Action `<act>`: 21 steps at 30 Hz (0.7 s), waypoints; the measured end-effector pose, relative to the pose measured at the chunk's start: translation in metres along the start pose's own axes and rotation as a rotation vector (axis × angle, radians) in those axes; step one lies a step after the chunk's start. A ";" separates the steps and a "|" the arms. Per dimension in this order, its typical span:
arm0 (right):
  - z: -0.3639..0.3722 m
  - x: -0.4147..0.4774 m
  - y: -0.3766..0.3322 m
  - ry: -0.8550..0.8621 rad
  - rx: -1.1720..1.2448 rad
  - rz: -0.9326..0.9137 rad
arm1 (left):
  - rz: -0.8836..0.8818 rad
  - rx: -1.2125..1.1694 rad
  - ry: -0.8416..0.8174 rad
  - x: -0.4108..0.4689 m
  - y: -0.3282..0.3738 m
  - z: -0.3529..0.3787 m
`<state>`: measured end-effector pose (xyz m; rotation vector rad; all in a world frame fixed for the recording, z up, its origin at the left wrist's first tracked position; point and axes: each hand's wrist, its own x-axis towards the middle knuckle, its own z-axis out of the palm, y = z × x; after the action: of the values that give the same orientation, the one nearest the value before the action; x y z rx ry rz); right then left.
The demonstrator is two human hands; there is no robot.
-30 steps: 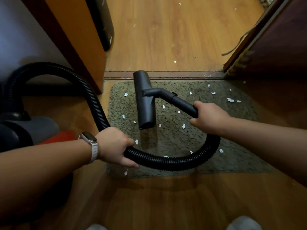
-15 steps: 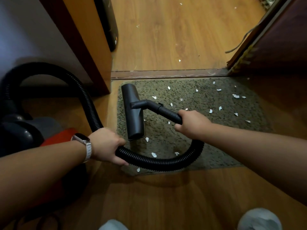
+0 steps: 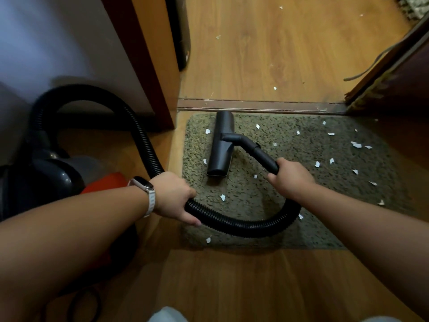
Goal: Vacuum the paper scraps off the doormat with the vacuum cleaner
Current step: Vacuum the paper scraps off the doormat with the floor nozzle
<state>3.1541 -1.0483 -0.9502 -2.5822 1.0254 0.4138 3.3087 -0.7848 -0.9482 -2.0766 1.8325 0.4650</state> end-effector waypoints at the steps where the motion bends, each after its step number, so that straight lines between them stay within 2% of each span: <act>1: 0.001 0.000 0.003 -0.007 0.007 0.011 | -0.004 0.001 -0.005 0.003 0.001 -0.001; 9: 0.007 0.001 0.004 -0.045 -0.029 -0.044 | 0.004 0.044 -0.036 0.007 0.002 -0.001; 19: -0.016 0.007 -0.005 -0.257 0.047 -0.052 | 0.015 0.070 -0.069 0.002 0.006 -0.011; 21: -0.016 0.006 -0.002 -0.258 0.062 -0.046 | 0.014 0.079 -0.065 0.002 0.008 -0.015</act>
<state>3.1620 -1.0570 -0.9374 -2.4137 0.8729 0.6717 3.3017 -0.7945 -0.9360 -1.9751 1.7998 0.4511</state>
